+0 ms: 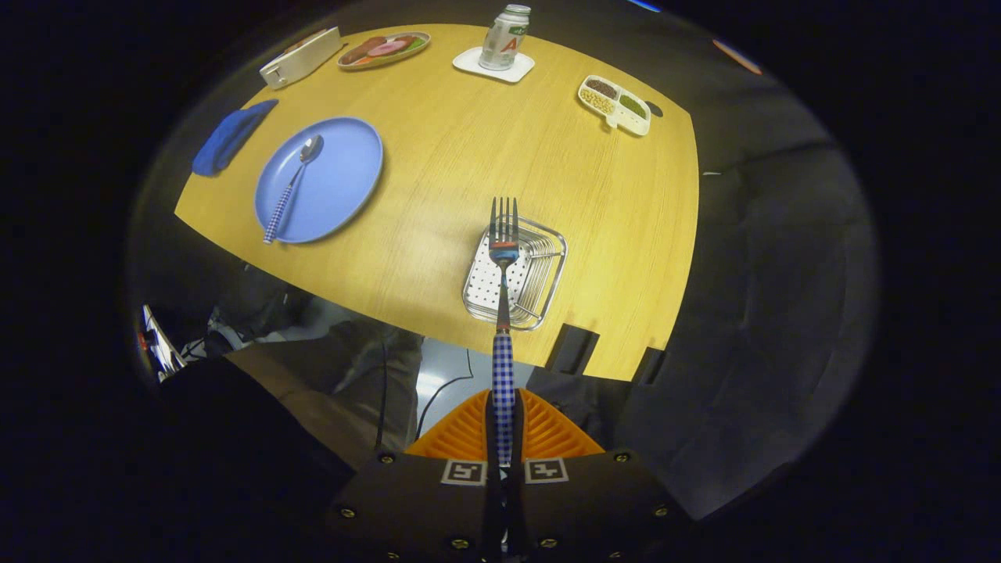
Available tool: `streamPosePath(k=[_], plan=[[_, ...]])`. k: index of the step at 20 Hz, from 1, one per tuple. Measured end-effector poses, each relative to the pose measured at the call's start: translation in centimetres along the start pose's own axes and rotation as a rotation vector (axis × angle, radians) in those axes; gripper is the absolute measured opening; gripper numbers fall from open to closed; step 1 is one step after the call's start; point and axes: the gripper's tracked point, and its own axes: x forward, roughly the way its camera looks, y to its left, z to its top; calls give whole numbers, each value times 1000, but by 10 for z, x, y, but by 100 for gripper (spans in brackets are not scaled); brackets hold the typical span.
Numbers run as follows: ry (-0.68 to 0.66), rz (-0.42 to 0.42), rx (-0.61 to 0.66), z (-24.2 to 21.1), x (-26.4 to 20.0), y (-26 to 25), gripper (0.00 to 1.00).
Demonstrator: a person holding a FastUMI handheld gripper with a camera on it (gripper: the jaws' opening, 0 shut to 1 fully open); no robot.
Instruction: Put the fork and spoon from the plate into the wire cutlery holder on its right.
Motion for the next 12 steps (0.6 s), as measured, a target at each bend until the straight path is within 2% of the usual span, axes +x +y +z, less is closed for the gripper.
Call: streamPosePath(k=[6, 12], plan=[[136, 30, -40, -12, 20, -7, 3], [230, 29, -115, -2, 39, -14, 3]])
